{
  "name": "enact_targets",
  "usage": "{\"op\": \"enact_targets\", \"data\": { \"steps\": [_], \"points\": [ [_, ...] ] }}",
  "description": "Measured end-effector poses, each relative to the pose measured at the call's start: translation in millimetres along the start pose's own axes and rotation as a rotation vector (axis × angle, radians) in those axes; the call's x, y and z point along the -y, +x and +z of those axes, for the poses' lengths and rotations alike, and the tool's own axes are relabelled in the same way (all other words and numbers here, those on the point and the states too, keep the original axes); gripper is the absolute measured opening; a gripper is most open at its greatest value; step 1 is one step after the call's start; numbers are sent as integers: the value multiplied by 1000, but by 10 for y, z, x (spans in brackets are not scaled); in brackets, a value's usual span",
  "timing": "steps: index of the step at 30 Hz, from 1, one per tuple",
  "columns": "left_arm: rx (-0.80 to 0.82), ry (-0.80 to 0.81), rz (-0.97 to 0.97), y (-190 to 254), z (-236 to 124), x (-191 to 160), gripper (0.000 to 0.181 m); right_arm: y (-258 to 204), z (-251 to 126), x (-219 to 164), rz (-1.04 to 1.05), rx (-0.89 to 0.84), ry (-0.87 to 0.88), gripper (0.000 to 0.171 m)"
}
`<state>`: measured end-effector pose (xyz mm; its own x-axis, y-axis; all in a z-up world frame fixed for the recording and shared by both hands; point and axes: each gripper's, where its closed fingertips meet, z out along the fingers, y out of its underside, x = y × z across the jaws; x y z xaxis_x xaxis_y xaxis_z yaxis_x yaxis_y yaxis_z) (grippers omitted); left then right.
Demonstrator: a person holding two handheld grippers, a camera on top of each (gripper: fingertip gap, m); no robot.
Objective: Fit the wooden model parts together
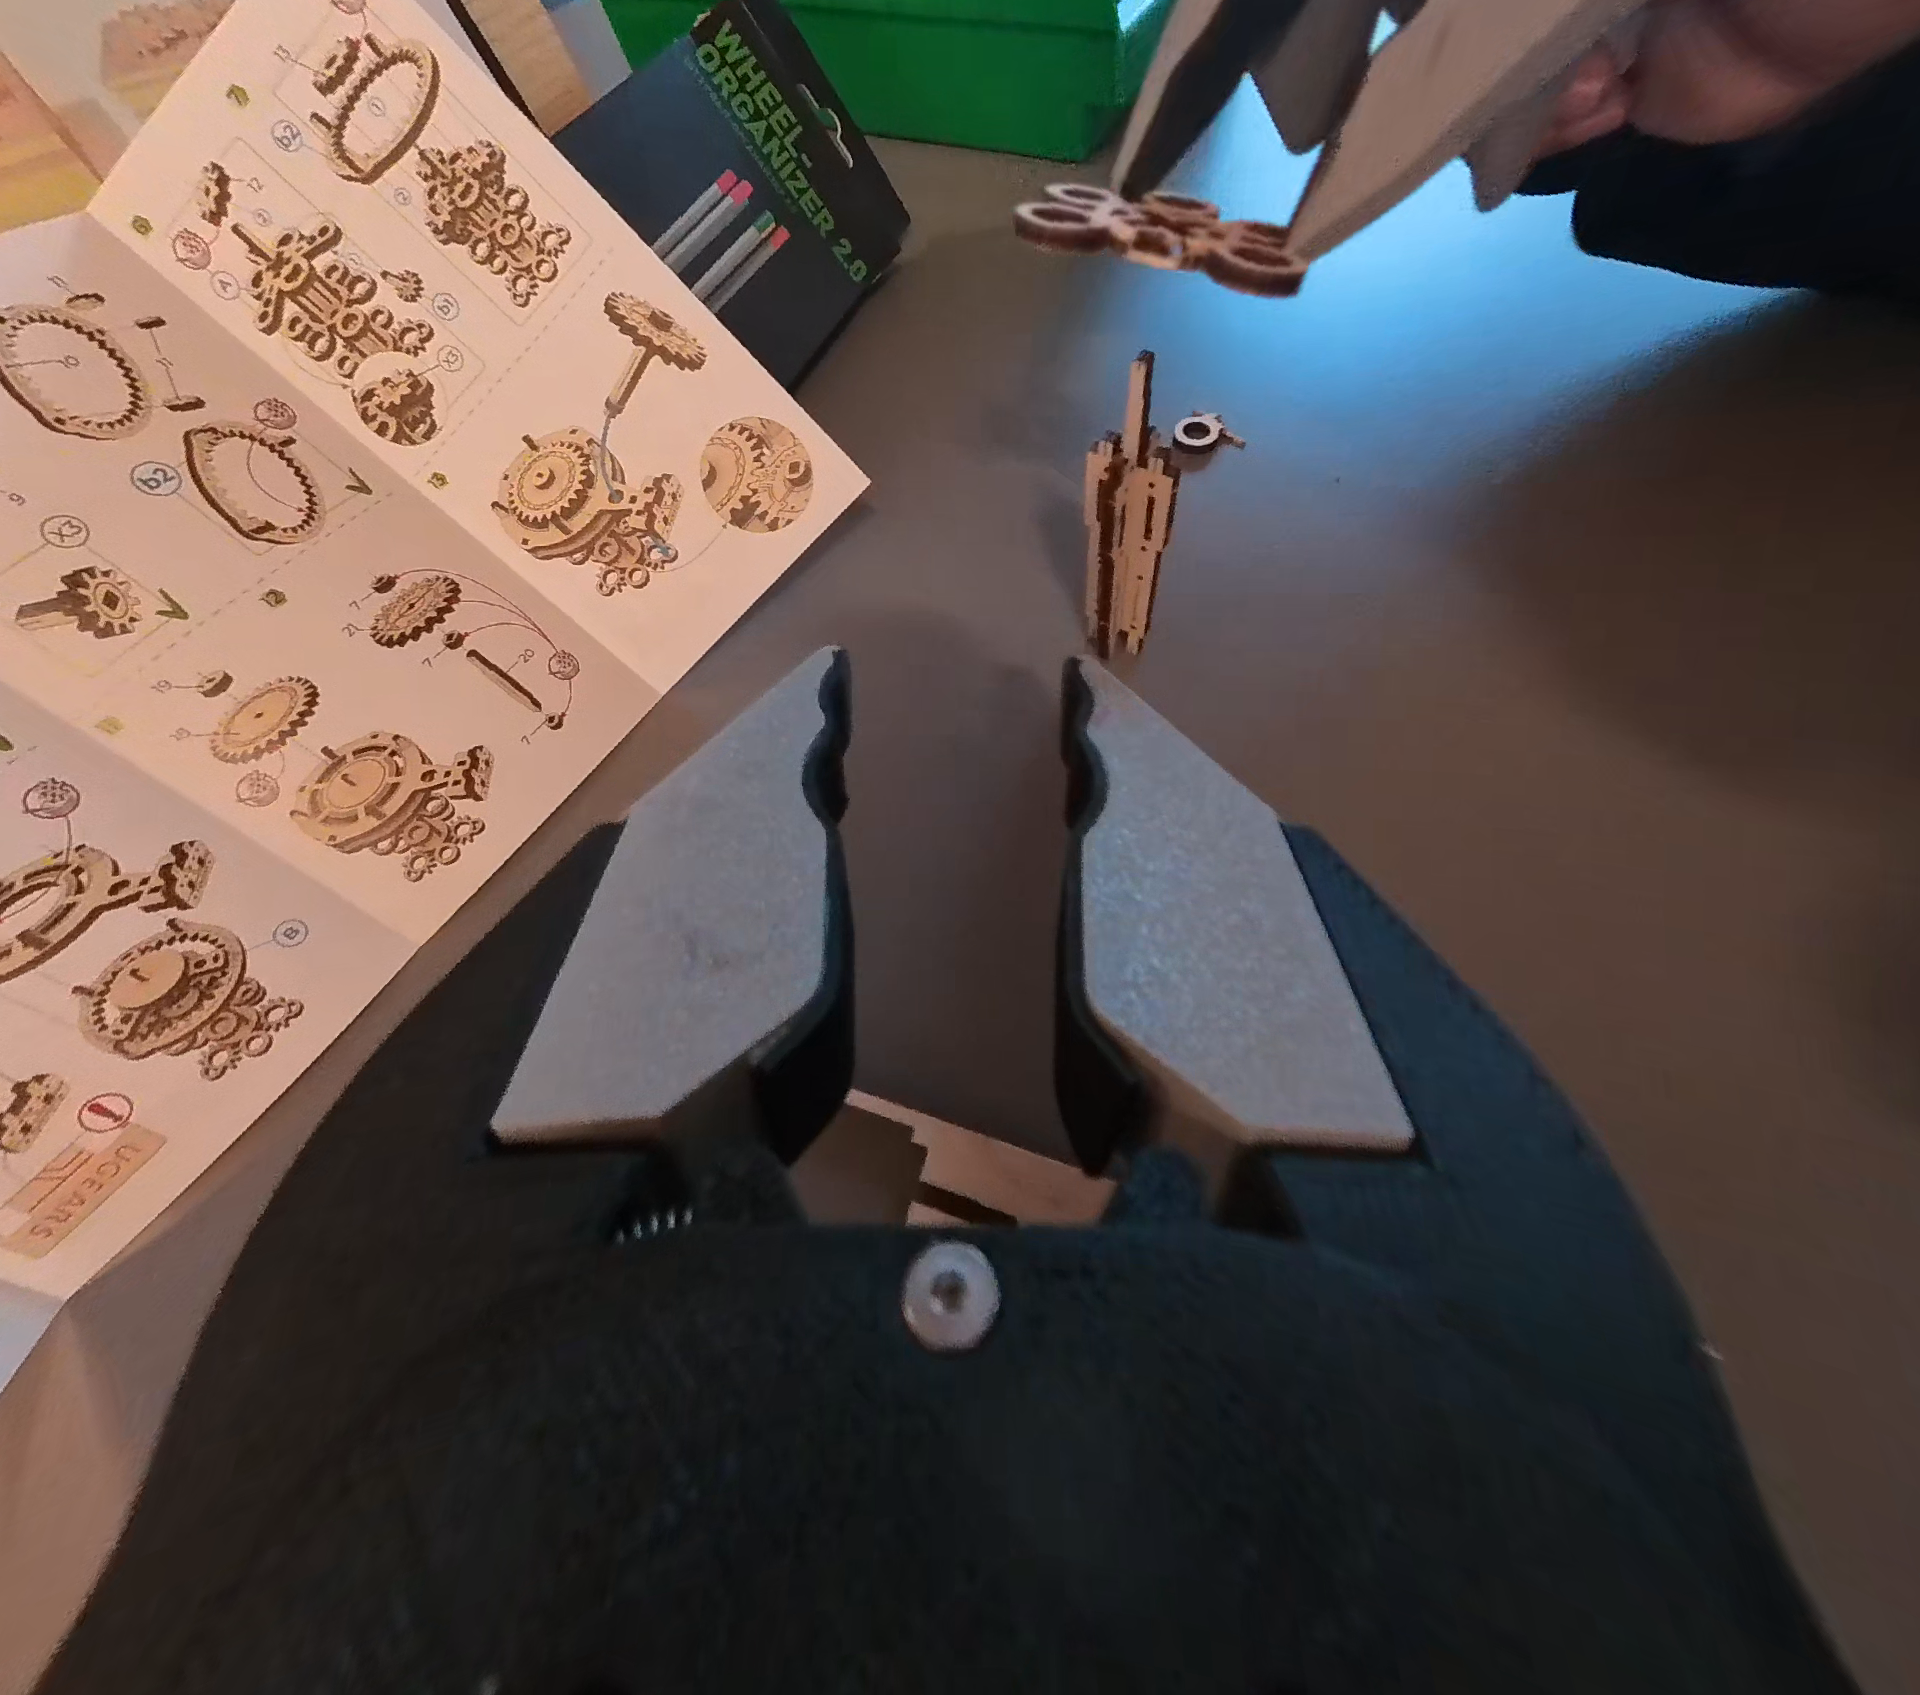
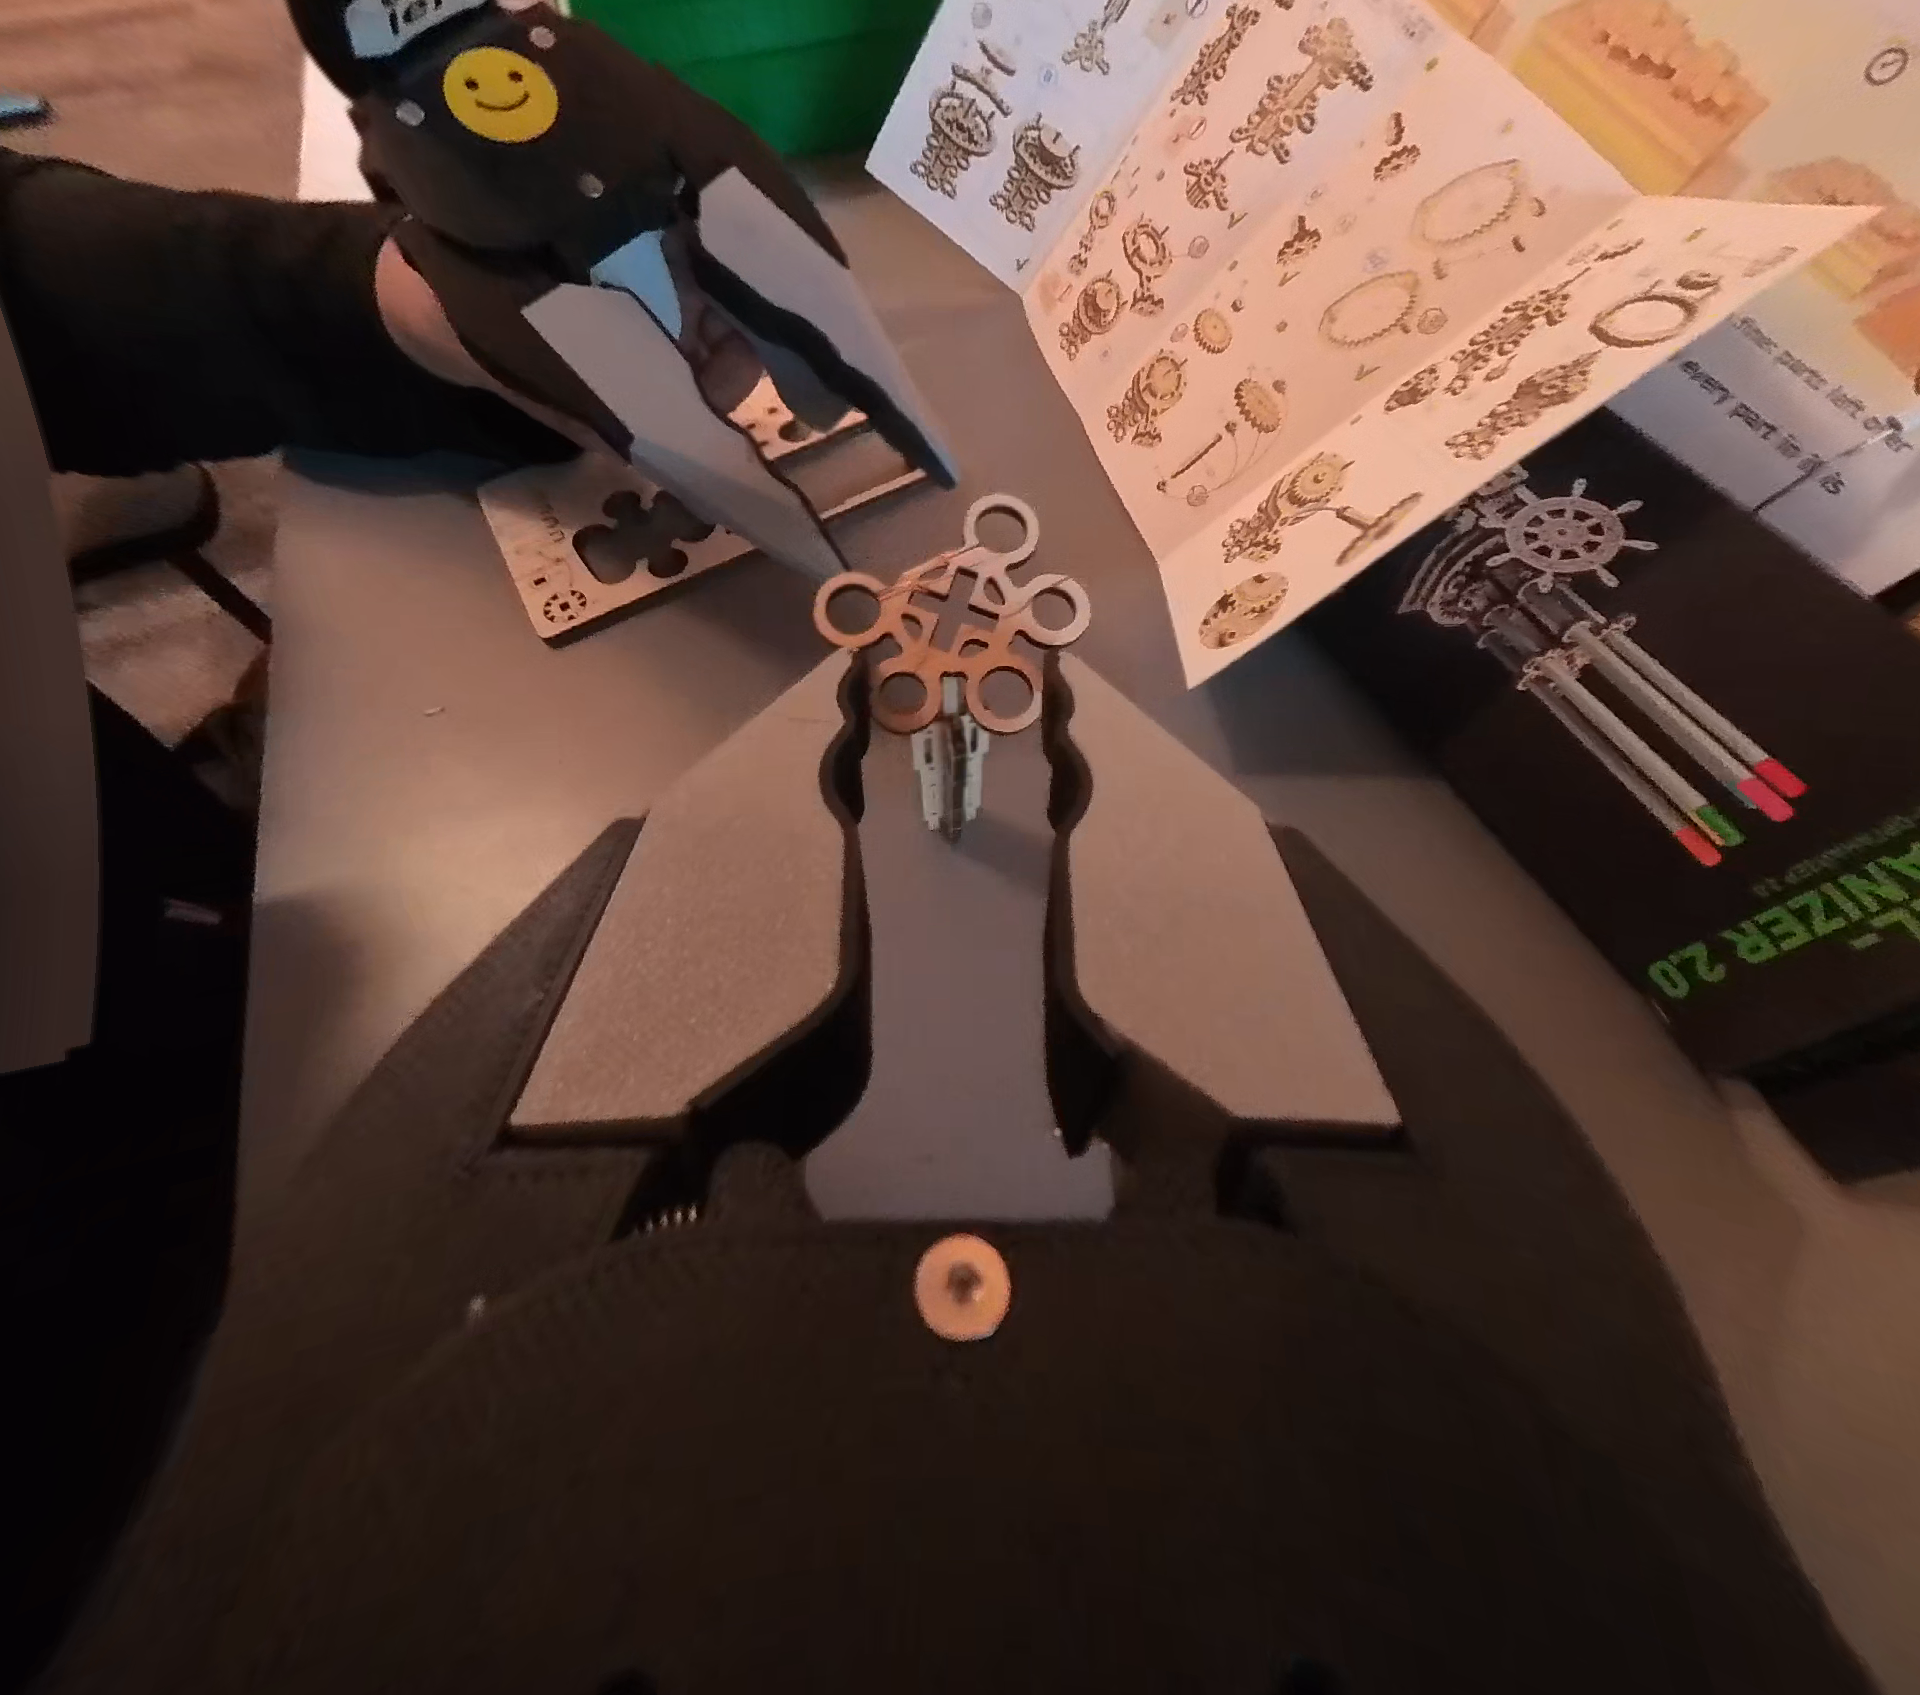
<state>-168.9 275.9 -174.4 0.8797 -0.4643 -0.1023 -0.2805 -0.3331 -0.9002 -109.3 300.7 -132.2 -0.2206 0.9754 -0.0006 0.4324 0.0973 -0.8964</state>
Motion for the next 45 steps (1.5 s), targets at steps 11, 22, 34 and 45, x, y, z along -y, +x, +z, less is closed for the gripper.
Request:
{"op": "enact_targets", "data": {
  "steps": [11, 22, 34, 45],
  "points": [
    [-1, -1, 0, 5, 10, 1, 38, -83, 68, -111, -92, -30, -87, 30],
    [-1, -7, 8, 14, 21, -7, 37, -56, 98, -145, -104, -53, -113, 30],
    [2, -15, 14, 10, 34, -26, 38, -5, 15, -102, -88, -67, -90, 30],
    [-18, -7, 46, 74, 43, 13, 37, 74, -265, -26, -27, 22, 7, 30]
  ]
}}
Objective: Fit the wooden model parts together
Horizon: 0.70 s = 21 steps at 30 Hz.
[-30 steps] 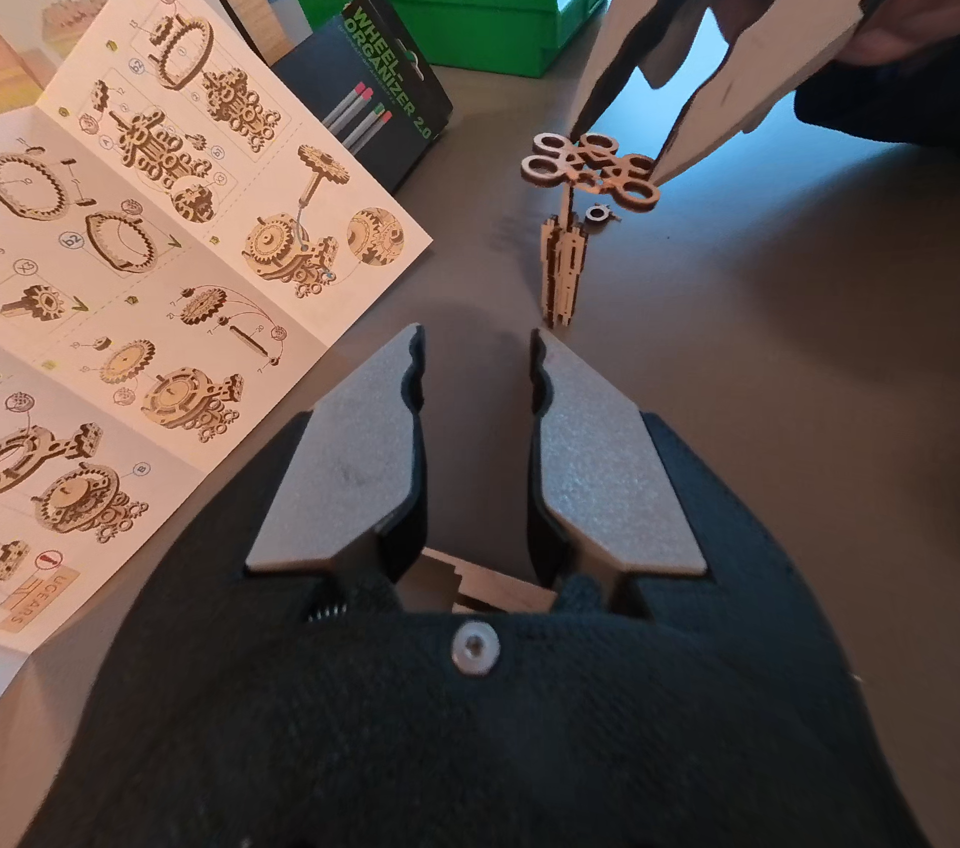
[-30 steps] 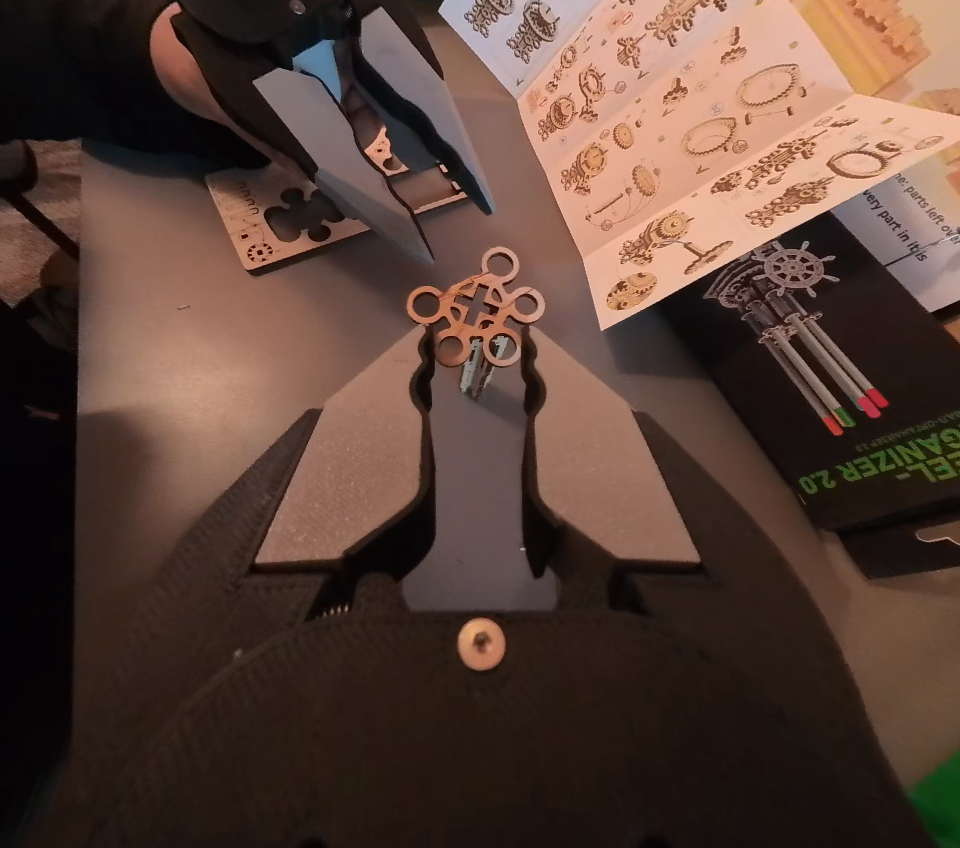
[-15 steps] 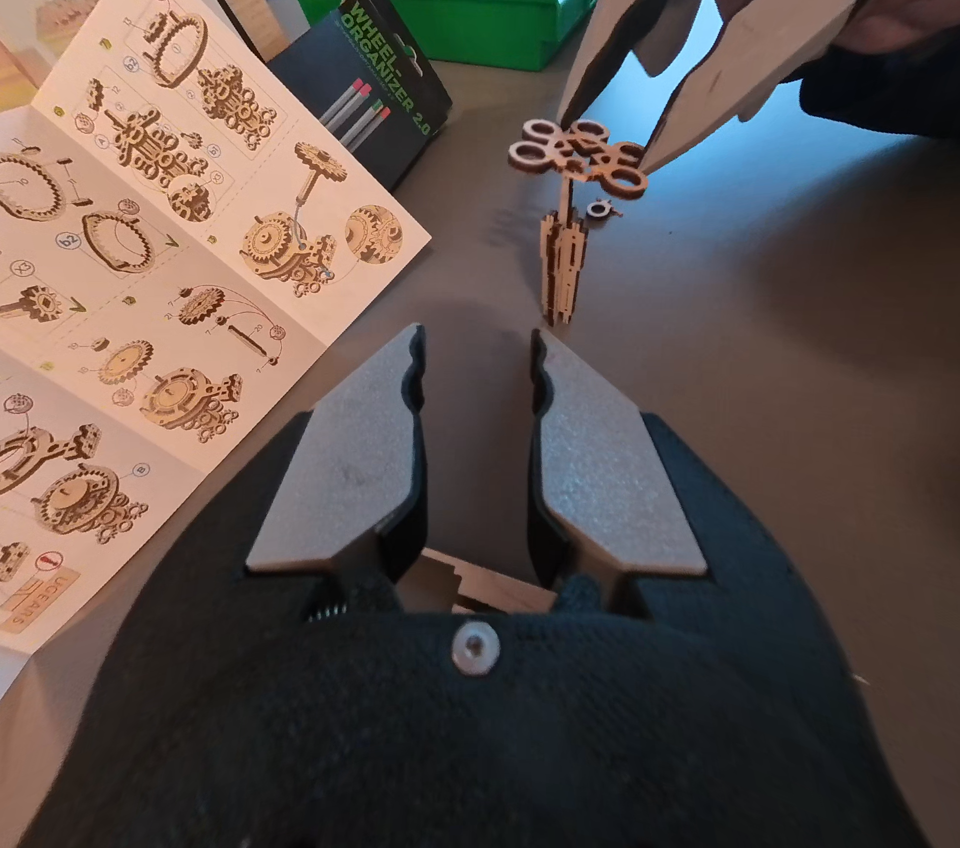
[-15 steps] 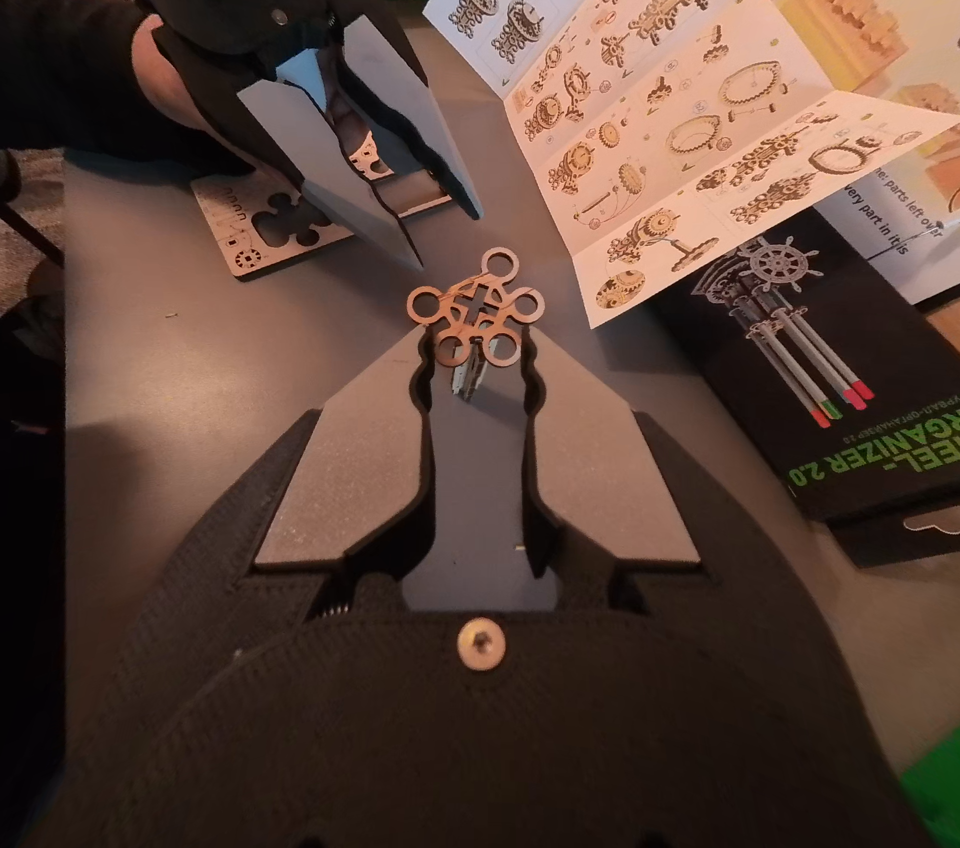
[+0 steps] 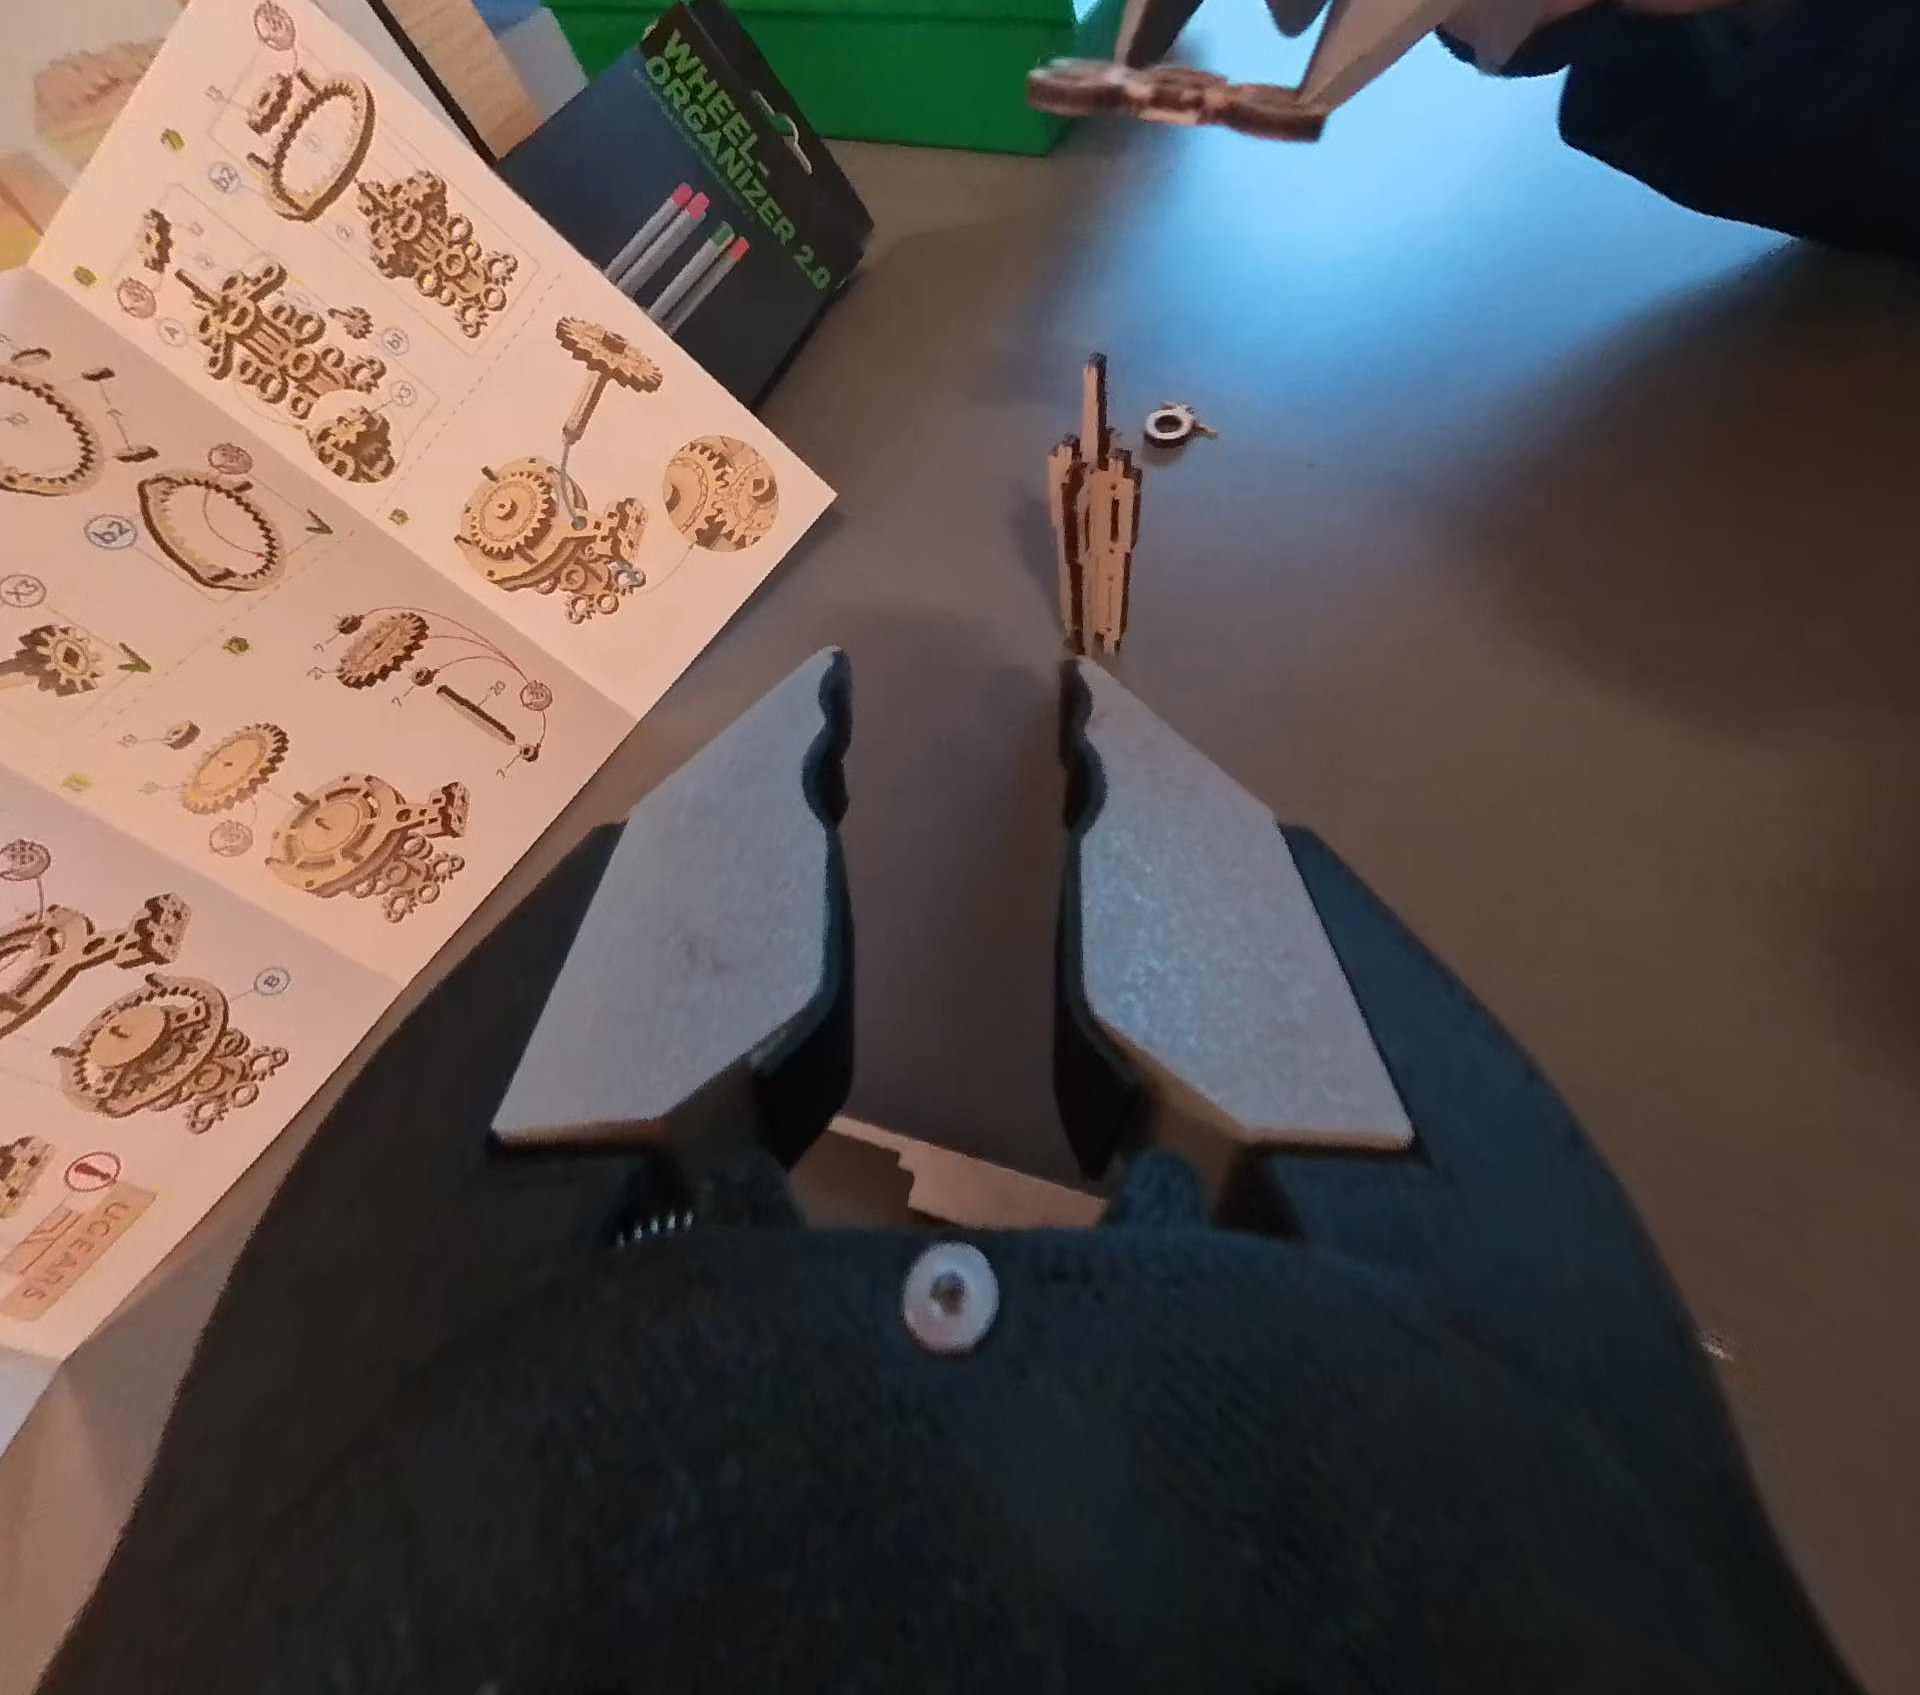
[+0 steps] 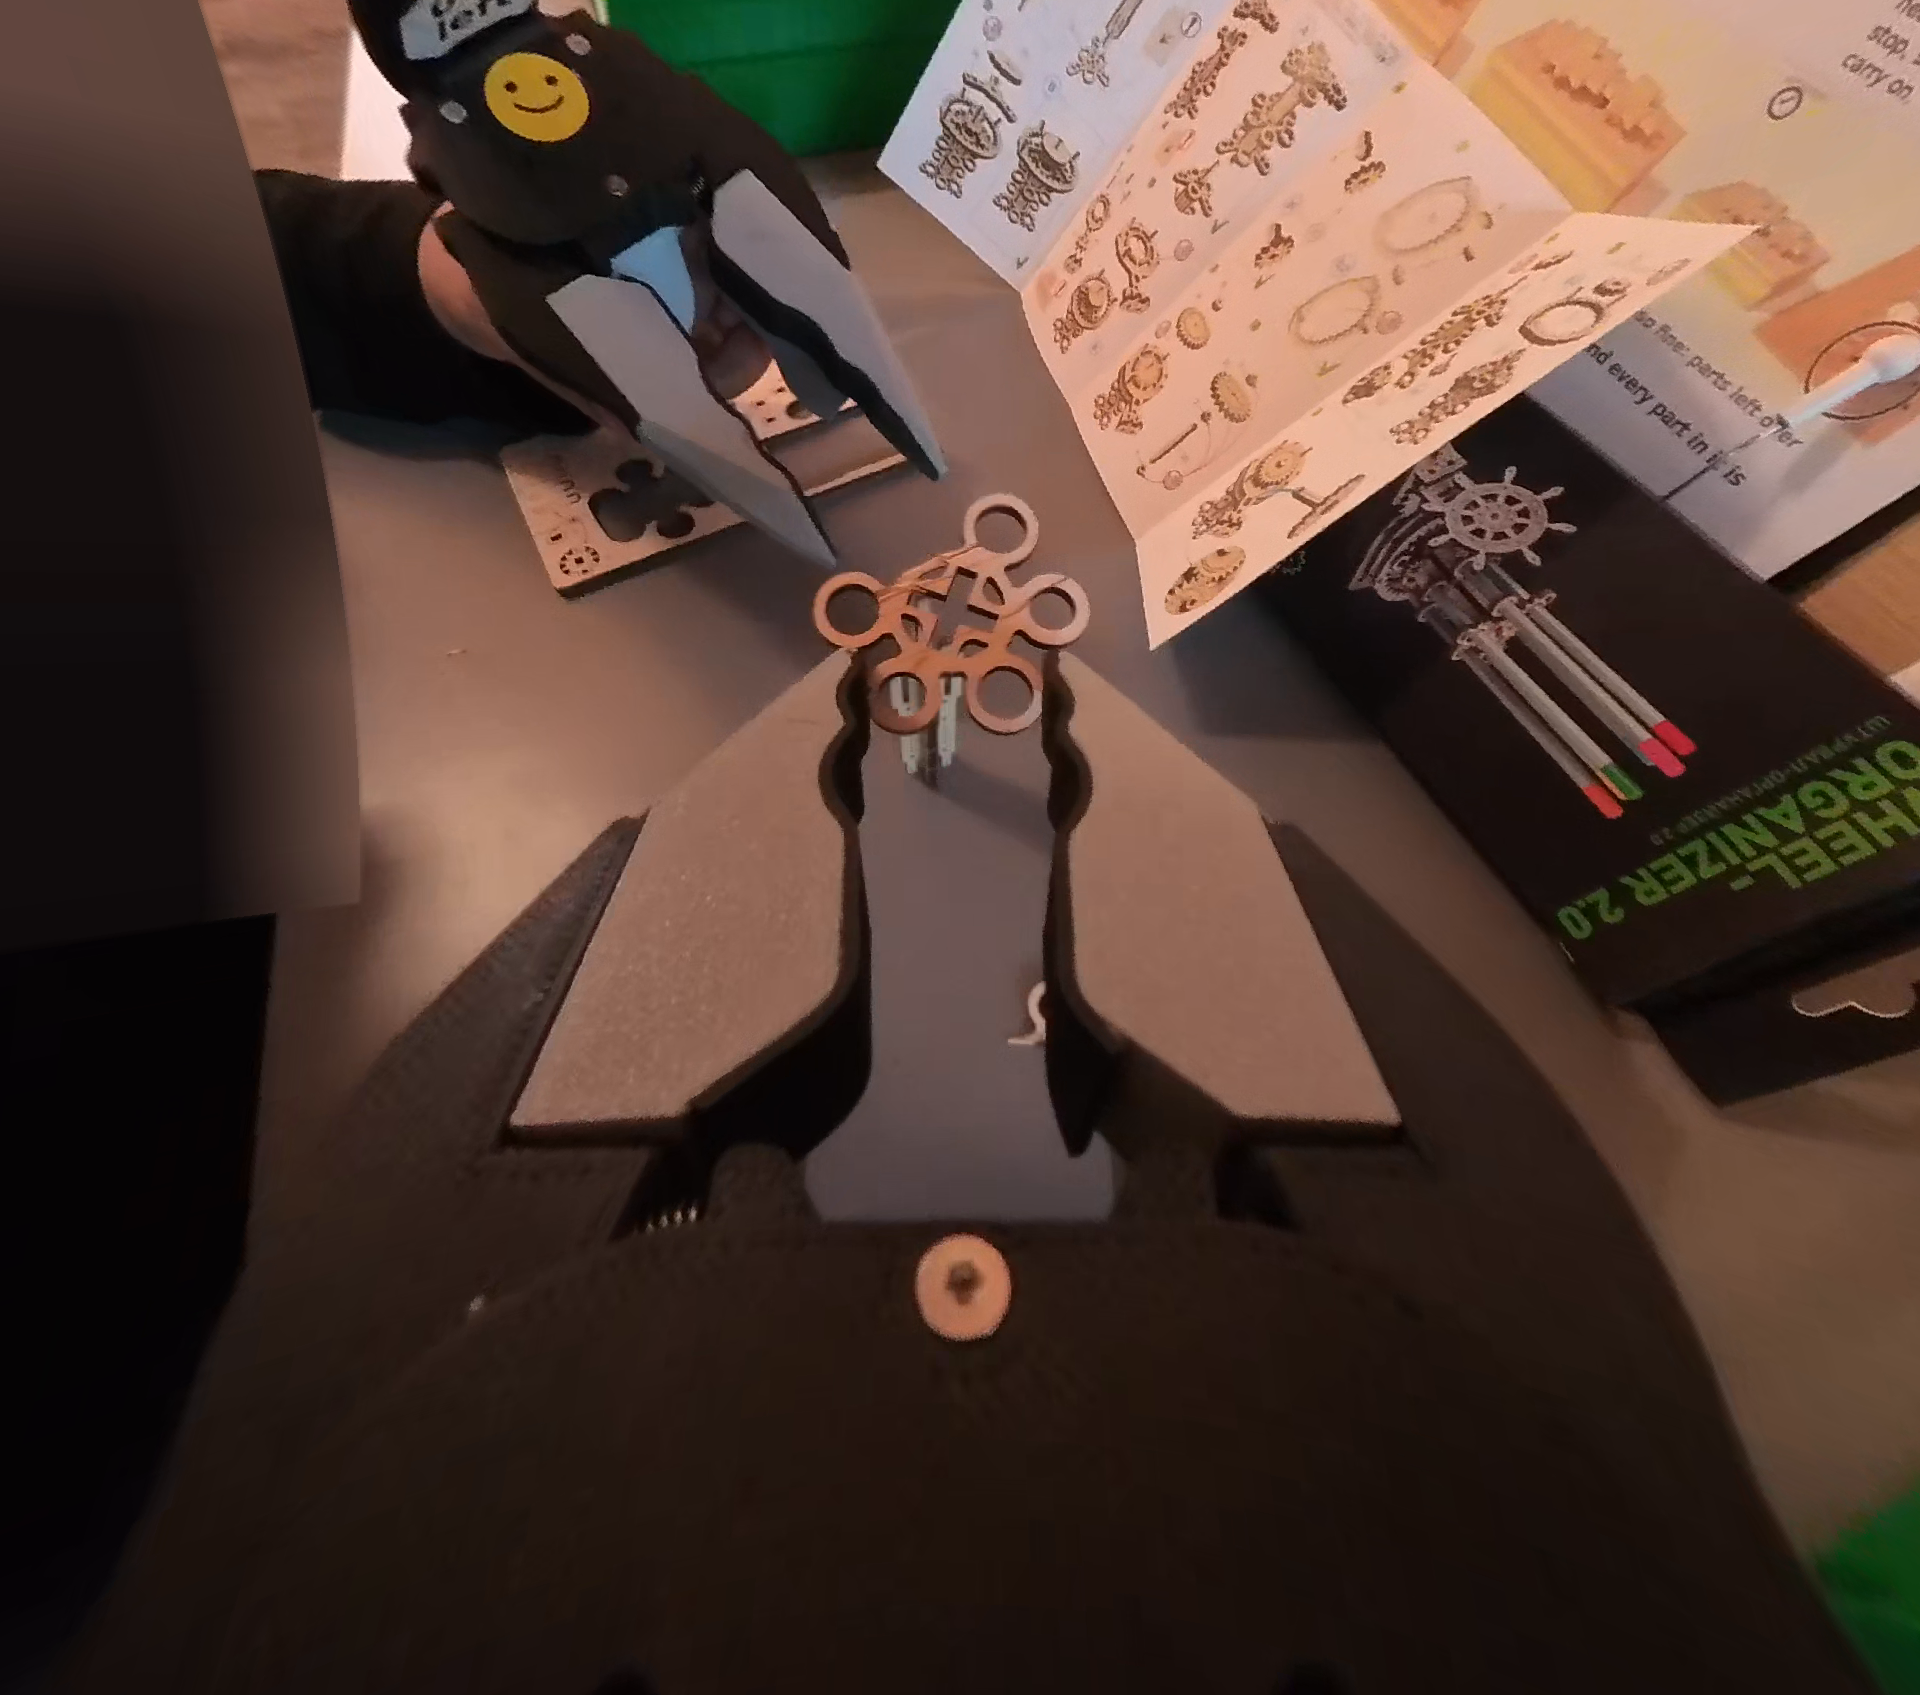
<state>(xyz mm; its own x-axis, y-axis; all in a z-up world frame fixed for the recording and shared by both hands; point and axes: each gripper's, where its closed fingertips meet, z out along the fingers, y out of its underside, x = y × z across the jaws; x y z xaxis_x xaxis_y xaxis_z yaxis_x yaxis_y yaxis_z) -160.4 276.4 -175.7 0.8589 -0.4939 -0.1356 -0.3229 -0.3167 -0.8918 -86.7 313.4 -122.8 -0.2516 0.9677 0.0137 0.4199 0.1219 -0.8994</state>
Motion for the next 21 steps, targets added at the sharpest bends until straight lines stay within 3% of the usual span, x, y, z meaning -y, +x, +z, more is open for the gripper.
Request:
{"op": "enact_targets", "data": {
  "steps": [8, 21],
  "points": [
    [6, 0, 12, 9, 10, -2, 36, 40, 72, -137, -18, -23, -70, 30],
    [6, -2, 0, 3, -4, -23, 36, 440, 171, -834, 49, -122, -341, 30]
  ]
}}
